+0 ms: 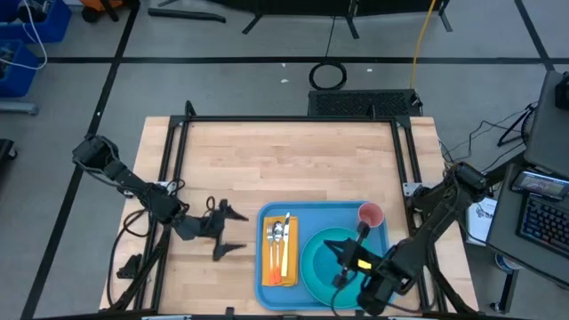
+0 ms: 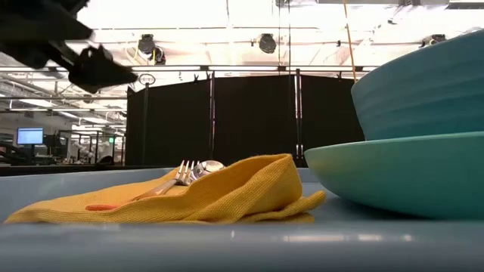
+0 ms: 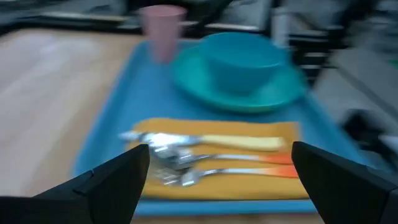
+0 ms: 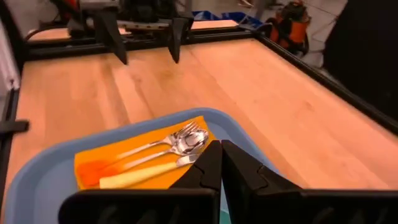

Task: Set up tray
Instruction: Return to Home Position

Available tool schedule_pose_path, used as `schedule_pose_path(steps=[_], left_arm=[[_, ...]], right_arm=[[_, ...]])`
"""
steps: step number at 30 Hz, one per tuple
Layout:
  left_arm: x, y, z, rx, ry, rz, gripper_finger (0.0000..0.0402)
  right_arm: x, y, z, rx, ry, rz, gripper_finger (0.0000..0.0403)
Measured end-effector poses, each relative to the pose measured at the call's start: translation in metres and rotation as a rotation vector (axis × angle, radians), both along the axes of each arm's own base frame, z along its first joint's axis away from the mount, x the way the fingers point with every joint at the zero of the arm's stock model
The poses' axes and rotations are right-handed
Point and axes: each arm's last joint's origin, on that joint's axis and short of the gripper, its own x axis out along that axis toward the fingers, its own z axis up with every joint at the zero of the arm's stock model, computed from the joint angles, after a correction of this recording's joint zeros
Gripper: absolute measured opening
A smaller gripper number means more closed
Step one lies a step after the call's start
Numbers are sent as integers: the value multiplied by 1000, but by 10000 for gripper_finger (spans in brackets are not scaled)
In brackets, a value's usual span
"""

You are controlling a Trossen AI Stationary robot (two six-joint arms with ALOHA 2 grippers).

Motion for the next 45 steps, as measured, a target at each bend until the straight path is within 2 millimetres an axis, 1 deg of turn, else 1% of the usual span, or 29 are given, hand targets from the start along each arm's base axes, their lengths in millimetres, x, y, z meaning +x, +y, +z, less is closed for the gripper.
schedule_pose_path(steps=[2,4,6,8,10,13,16,19,22,24,28,30,31,34,38,42,45], left_arm=[[1,-2,4,-17,-26,-77,397],[3,-3,8,-31,-67,-155,397],[4,-5,13,-35,-108,-277,397],[4,-7,16,-26,-142,-391,397],[5,-6,18,-4,-169,-430,397],[9,0,19,12,-185,-335,397],[14,10,18,39,-174,-268,397],[18,19,19,54,-180,-306,397],[22,33,23,38,-194,-320,397],[25,44,25,37,-206,-327,397],[29,70,30,31,-272,-412,397],[29,83,28,22,-265,-418,397],[29,90,26,17,-254,-395,397],[26,110,17,10,-224,-302,397],[14,130,6,-2,-241,-216,397],[-5,143,-8,-18,-287,-133,397],[-21,146,-18,-34,-314,-103,397]], right_arm=[[-3,-3,3,4,3,15,0],[-3,-10,2,33,18,38,0],[2,-17,-6,86,18,91,0],[10,-27,-20,124,12,188,0],[19,-38,-28,150,-56,302,0],[23,-63,-31,143,-163,433,0],[18,-90,-35,124,-182,469,0],[9,-107,-32,46,-187,460,0],[-2,-126,-26,57,-226,442,0],[-7,-139,-26,60,-244,431,0],[-11,-171,-32,134,-284,509,0],[-13,-187,-37,151,-292,507,0],[-15,-194,-38,146,-299,480,0],[-19,-210,-39,101,-295,427,0],[-25,-226,-42,135,-299,412,0],[-37,-235,-51,129,-294,396,0],[-49,-241,-61,137,-295,359,0]])
